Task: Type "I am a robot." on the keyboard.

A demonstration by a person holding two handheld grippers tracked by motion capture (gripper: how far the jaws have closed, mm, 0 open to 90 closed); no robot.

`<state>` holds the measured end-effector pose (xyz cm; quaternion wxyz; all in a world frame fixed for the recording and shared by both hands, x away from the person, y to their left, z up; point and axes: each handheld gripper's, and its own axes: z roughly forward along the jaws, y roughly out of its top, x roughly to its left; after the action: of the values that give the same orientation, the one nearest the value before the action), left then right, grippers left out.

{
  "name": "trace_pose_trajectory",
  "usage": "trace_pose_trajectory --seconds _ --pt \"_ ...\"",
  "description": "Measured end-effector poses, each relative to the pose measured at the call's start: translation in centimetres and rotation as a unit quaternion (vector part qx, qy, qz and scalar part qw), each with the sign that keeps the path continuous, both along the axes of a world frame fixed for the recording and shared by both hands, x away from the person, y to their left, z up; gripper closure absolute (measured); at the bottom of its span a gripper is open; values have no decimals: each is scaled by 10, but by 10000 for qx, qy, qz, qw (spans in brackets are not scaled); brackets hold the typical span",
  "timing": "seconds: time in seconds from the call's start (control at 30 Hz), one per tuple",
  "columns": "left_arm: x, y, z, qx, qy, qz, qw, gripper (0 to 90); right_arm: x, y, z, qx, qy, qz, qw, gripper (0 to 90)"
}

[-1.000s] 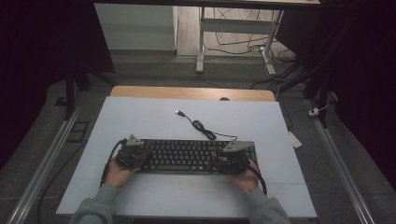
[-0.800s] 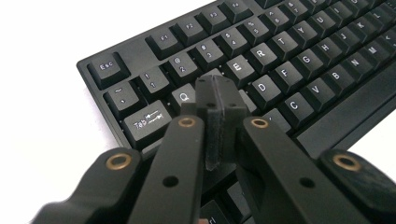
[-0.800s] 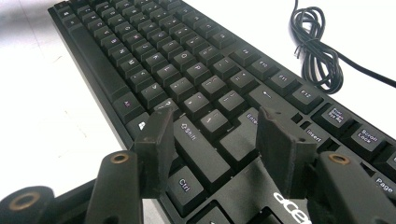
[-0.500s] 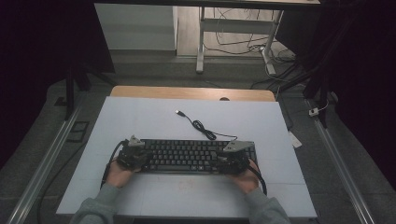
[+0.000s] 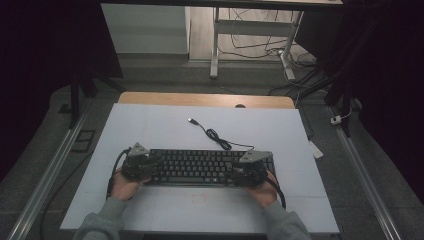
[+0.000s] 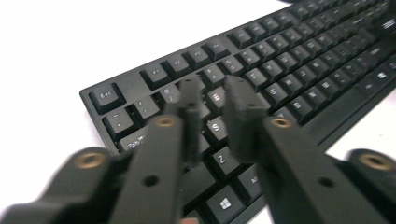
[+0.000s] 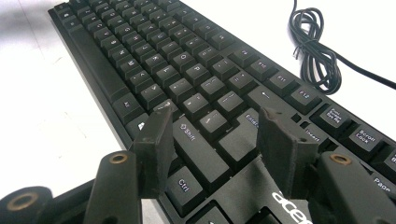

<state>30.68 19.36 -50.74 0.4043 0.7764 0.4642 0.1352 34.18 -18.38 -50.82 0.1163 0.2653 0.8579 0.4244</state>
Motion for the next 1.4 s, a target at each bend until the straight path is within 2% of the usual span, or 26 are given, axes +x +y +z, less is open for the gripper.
trace_pose_trajectory --seconds 0.17,0.33,0.57,0.73,1.3,1.4 --pt "-3 -1 5 -39 -86 -76 9999 484 0 0 0 -26 1 7 10000 462" --pt "-4 -4 7 -47 -85 -124 9999 371 0 0 -1 -12 15 7 10000 460" --pt "-5 -6 8 -78 21 -322 9994 300 0 0 -1 -20 25 -3 10000 460" --pt "-6 -9 9 -23 12 -406 9992 275 1 0 -1 -20 24 -3 10000 459" --pt "-6 -9 9 -26 2 -432 9991 268 -1 1 2 22 -4 22 10000 462" --pt "-6 -9 9 -12 16 -431 9991 268 -1 2 2 90 -7 42 10000 463"
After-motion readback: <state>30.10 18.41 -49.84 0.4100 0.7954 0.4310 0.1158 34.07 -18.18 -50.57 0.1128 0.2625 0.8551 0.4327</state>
